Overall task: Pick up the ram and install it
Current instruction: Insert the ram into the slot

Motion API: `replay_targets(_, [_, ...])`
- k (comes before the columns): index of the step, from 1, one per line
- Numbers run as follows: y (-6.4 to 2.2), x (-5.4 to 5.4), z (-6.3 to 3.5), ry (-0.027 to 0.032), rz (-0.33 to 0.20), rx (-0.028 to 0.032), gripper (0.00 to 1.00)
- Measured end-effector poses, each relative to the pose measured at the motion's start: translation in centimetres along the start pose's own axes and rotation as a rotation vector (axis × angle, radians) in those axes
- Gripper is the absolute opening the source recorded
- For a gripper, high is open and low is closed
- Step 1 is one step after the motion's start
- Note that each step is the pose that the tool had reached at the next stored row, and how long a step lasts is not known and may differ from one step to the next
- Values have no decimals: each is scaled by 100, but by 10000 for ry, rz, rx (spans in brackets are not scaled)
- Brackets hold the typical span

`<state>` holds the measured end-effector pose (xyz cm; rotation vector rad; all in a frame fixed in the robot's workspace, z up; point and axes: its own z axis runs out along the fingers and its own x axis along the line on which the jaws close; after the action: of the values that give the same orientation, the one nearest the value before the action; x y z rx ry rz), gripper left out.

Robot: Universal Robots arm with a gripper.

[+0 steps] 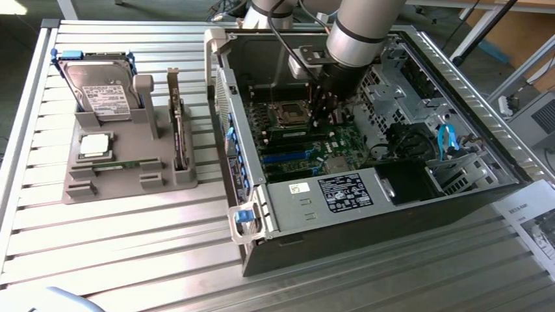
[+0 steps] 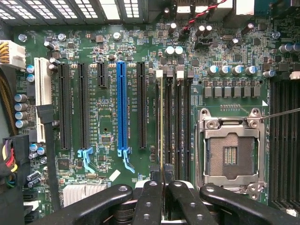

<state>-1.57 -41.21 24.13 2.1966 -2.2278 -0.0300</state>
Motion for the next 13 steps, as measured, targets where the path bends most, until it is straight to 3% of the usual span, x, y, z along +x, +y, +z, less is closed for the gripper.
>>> replay_targets(13, [-1, -2, 14, -1, 0, 1, 12])
